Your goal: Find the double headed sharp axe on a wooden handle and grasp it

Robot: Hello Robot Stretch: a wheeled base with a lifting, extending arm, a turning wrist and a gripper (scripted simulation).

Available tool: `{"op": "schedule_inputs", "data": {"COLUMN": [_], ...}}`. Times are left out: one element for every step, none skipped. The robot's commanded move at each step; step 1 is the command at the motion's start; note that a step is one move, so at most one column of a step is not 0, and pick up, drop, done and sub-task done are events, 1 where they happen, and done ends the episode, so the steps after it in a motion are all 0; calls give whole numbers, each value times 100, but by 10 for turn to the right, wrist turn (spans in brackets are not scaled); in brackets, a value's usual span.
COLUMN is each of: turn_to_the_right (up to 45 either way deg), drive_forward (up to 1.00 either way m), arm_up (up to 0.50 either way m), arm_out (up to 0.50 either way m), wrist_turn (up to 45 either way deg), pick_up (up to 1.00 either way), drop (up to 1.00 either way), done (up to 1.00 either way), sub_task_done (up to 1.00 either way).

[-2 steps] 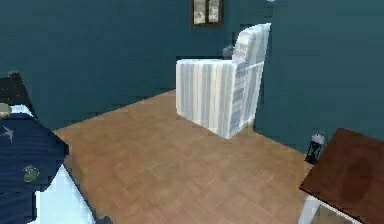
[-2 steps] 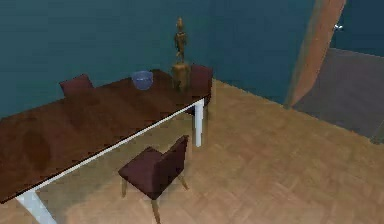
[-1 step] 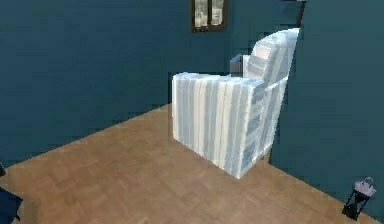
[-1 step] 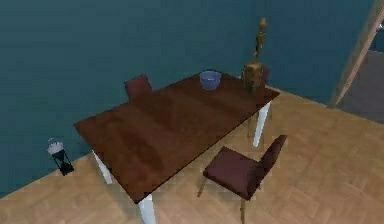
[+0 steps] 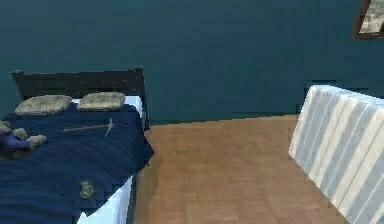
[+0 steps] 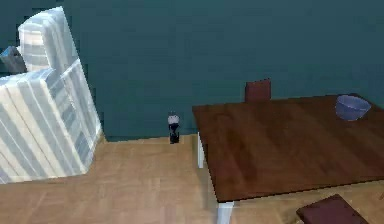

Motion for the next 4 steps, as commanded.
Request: {"op": "schedule_inputs", "data": {"turn_to_the_right": [0, -60, 0, -450], "drive_forward": [100, 0, 15, 0], "arm_up": [0, 0, 0, 0], "arm_out": [0, 0, 0, 0], "wrist_turn": [0, 0, 0, 0], "pick_up": [0, 0, 0, 0], "drop": [0, 0, 0, 0], "done": [0, 0, 0, 0], "sub_task_done": [0, 0, 0, 0]}}
